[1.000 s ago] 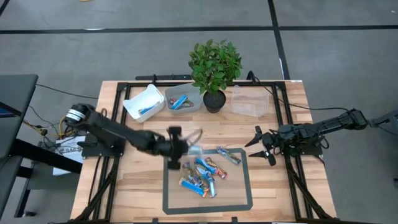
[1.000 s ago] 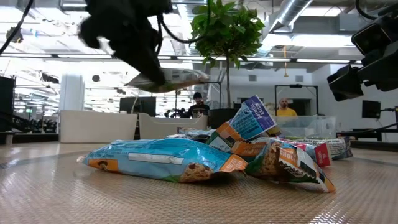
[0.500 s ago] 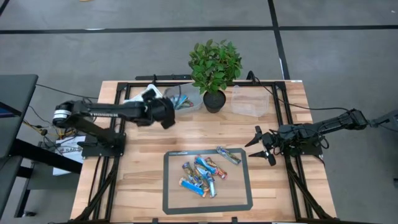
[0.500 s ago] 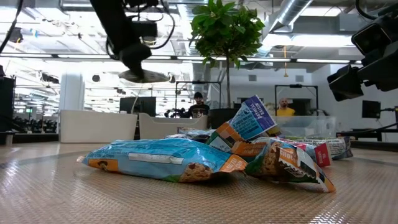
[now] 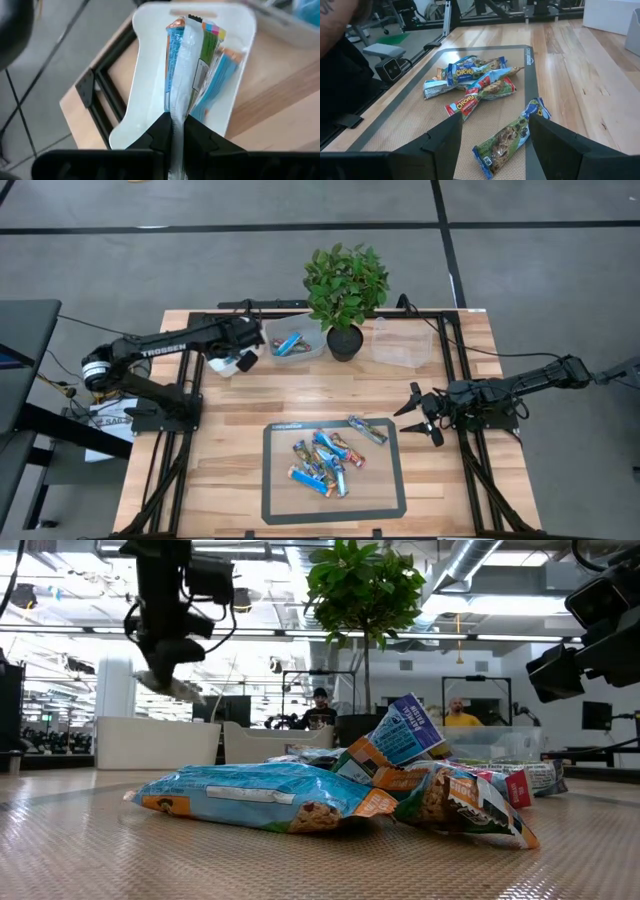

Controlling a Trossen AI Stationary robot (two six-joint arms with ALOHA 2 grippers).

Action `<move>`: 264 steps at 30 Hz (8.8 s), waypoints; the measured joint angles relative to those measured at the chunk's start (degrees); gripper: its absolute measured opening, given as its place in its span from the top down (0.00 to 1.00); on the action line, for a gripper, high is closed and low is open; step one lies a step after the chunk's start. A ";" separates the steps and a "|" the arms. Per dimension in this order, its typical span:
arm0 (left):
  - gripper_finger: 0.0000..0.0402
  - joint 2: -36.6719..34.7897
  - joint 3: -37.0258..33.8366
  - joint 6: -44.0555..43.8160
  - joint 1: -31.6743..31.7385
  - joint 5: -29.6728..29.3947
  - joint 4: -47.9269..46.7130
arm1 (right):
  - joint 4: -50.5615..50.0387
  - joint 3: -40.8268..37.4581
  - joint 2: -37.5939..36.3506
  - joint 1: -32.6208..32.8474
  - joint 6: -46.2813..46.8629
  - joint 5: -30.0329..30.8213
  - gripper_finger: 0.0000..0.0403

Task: Pick and place Granola Bars by type
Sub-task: Put the yellow granola bar into the white bin, then put the blue granola bar into the transparent bin

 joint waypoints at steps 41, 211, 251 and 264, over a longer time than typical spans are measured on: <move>0.51 -3.13 -3.26 11.51 -7.49 8.69 19.63 | 0.00 0.00 0.02 -0.02 0.00 0.02 0.45; 0.56 -9.22 -13.45 10.80 -13.54 5.19 30.06 | 0.00 0.00 0.00 -0.02 0.00 0.00 0.45; 0.46 18.78 -8.28 45.21 -50.26 12.55 56.43 | 0.03 0.00 0.01 0.00 0.00 0.01 0.45; 0.42 25.98 -4.18 48.37 -50.25 18.18 56.39 | 0.02 0.00 0.01 0.00 0.00 0.02 0.45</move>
